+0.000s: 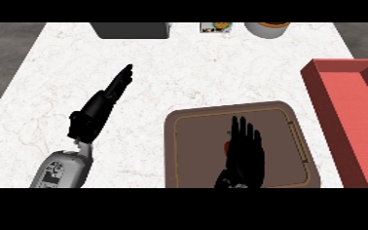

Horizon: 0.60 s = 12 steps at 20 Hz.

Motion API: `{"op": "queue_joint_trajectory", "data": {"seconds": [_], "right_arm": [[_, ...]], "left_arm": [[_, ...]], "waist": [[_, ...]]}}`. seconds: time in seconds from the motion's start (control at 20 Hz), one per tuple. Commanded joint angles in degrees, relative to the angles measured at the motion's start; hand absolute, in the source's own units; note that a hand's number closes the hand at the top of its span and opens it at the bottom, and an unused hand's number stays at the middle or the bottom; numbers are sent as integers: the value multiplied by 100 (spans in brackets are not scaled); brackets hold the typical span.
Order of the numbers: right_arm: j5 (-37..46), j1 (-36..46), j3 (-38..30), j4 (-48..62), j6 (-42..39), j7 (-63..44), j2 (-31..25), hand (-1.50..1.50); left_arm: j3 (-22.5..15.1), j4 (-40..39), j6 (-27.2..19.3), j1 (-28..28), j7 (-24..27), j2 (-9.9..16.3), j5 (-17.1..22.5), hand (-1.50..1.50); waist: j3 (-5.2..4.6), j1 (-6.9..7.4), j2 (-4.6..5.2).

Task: Pick the bell pepper from the tray and place it in the cardboard box

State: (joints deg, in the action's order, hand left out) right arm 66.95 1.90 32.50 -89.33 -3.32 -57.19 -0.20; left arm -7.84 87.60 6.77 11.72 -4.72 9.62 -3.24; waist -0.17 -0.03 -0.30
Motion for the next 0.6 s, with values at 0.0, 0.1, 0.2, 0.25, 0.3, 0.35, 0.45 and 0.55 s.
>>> {"op": "queue_joint_trajectory", "data": {"seconds": [0.0, 0.1, 0.2, 0.25, 0.3, 0.35, 0.45, 0.55], "right_arm": [[158, -31, -196, 636, 307, 151, -84, -150], [135, -1, 58, 340, 94, -193, 20, -150], [42, 246, -13, 460, 9, -221, 20, -150], [-33, -38, -251, 712, 314, 273, -72, 150], [-24, 94, -111, 555, 7, 31, 20, 150], [16, -38, -182, 337, 36, 230, -147, 150], [137, 7, -60, 1016, 363, 385, -51, 150], [-39, 36, -294, 307, -162, 514, -460, 150]], "left_arm": [[27, 412, 18, -169, -304, 5, -50, 0], [21, -461, -33, 120, 249, -263, -205, 0], [11, 220, -2, -132, -146, -239, -153, 0], [-51, -140, -90, 195, -60, -363, -254, 0], [-283, 583, -80, -427, -197, -331, -337, 0], [-190, -44, -115, -364, 378, -365, -464, 0], [102, 124, 66, 39, -252, -214, -142, 0], [134, 219, 191, -134, -37, -90, -160, 0]], "waist": [[19, 18, 26], [17, -11, 32], [17, 12, 26], [18, -9, 31], [18, 24, 23], [17, -2, 28], [19, 13, 31], [17, 5, 26]]}}
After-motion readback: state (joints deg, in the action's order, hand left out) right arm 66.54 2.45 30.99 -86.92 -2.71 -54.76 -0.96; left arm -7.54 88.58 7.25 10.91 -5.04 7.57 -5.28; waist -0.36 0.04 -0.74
